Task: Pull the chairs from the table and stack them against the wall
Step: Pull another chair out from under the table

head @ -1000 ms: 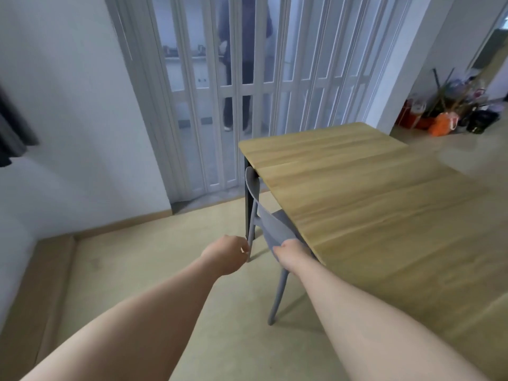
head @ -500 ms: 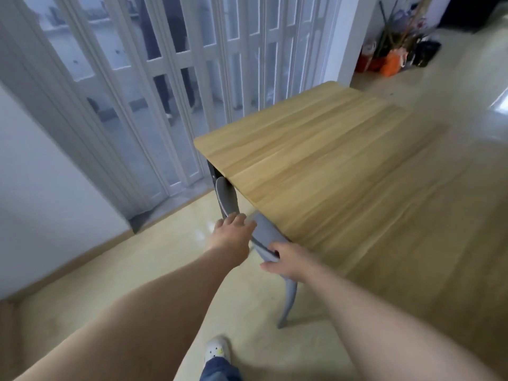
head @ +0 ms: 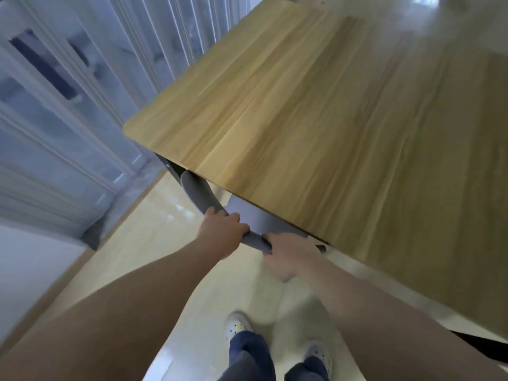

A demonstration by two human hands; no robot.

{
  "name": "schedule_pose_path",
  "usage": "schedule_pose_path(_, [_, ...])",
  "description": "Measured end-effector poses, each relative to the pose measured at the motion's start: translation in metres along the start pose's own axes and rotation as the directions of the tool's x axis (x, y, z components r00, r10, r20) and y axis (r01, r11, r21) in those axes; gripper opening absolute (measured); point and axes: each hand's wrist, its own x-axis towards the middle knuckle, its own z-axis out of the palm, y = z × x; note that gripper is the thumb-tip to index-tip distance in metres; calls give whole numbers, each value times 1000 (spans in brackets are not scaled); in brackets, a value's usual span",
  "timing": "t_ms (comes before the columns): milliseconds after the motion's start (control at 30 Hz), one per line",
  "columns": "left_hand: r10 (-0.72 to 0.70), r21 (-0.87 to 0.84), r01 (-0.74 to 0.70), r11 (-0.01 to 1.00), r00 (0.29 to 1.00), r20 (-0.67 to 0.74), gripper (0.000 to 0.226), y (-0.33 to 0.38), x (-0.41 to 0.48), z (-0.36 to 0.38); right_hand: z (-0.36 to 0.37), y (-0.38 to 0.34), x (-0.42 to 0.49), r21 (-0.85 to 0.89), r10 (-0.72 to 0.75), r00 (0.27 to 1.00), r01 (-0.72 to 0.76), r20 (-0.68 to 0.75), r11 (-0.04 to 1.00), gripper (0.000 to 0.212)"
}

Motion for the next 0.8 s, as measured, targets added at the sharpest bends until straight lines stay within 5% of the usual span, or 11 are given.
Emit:
schedule_pose_path(367, [23,-45,-21,999,998,52,33,18,-19,2,15,9,-11,-75,-38,996,32,-82,997,29])
schedule_pose_path(533, [-80,-30,85,996,986,147,31,78,-66,-3,23,32,-49,-184,-200,980,197,6,963,31])
schedule_pose_path(800, [-307,-230,358,905,924,229,32,179,-149,36,63,39,-107,-445,-365,923,381,126,810,37])
